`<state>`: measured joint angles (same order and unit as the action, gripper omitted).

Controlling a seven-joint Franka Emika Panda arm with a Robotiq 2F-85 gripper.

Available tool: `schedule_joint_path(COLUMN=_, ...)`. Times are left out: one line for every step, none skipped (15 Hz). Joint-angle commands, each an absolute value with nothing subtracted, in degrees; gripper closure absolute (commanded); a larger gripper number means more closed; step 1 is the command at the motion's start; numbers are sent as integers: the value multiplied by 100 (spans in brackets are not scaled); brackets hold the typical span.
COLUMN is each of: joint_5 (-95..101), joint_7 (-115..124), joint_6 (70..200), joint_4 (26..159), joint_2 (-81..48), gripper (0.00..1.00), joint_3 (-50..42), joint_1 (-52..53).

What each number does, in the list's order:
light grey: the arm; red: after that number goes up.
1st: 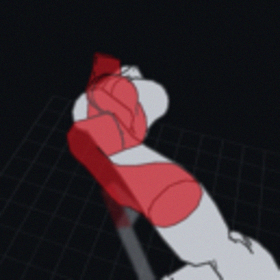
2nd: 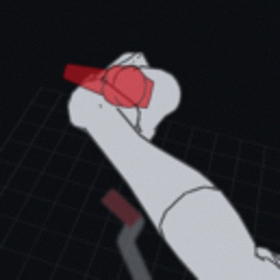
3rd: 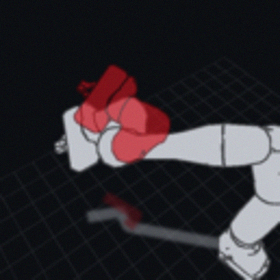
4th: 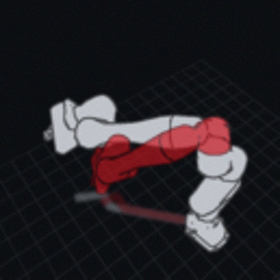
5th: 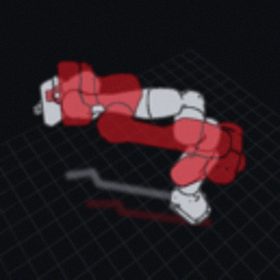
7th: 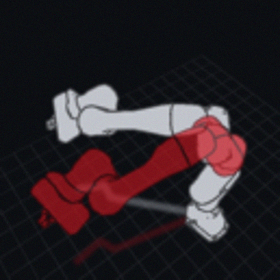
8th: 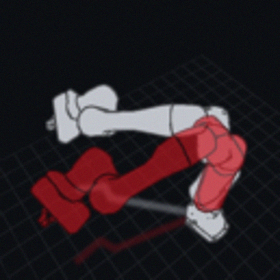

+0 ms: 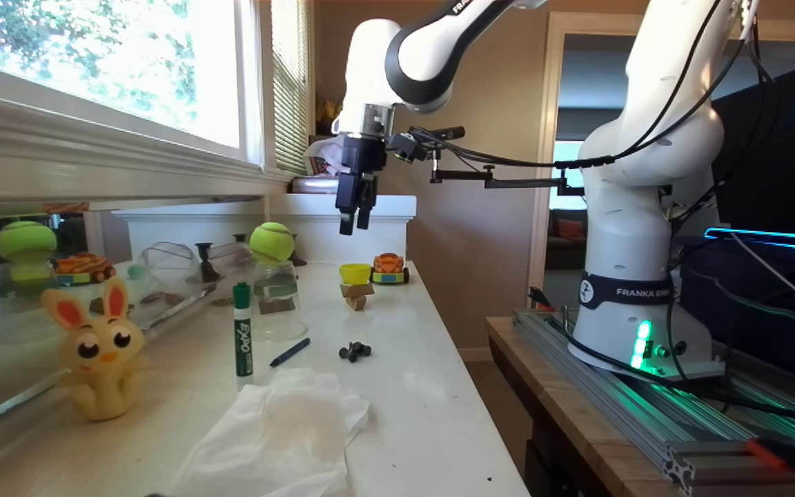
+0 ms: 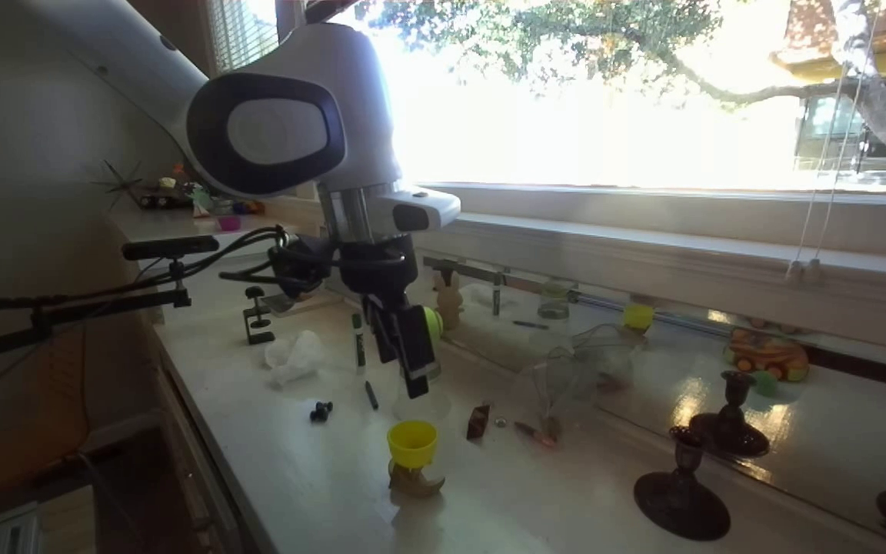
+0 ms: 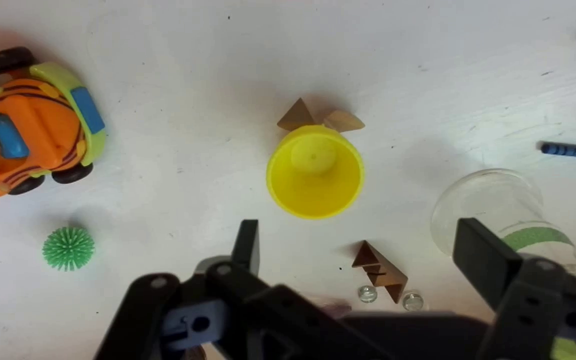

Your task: Put the yellow bowl on the counter, then place the green toy in it

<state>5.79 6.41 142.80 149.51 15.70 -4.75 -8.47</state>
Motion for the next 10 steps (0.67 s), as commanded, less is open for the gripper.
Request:
schedule_joint_path(joint_5=817, joint_7=680, joint_6=14439, joint_4=15048, joint_2=1435, gripper=0, joint_3=-504, joint_1=-1017)
schedule_joint_path(joint_5=837, joint_7=647, joint_6=14508, joint_4=15064, joint_2=1365, gripper=0, joint_3=-534, joint_1=-1053)
schedule_joint_path(joint_5=811, joint_7=584, joint_6=14601, joint_4=15068, joint_2=1298, gripper=0, joint_3=-583, joint_1=-1074)
schedule_joint_path(joint_5=806, joint_7=559, joint_6=14686, joint_4=15071, joint_2=1242, gripper=0, joint_3=-615, joint_1=-1095)
schedule_joint_path(joint_5=747, joint_7=509, joint_6=14716, joint_4=15044, joint_2=1163, gripper=0, joint_3=-657, joint_1=-1094)
schedule_joint_path(joint_5=694, joint_7=438, joint_6=14795, joint_4=15038, joint_2=1097, gripper=0, joint_3=-697, joint_1=-1082)
schedule_joint_path(joint_5=575, joint_7=325, joint_6=14858, joint_4=15013, joint_2=1003, gripper=0, joint_3=-752, joint_1=-1039)
schedule_joint_path(joint_5=485, joint_7=191, joint_6=14890, joint_4=14990, joint_2=918, gripper=0, joint_3=-790, joint_1=-993)
schedule_joint_path(joint_5=407, joint_7=62, joint_6=14902, joint_4=14964, joint_2=827, gripper=0, joint_3=-813, joint_1=-955)
schedule_joint_path(joint_5=382, joint_7=-20, joint_6=14906, joint_4=14945, joint_2=757, gripper=0, joint_3=-817, joint_1=-936)
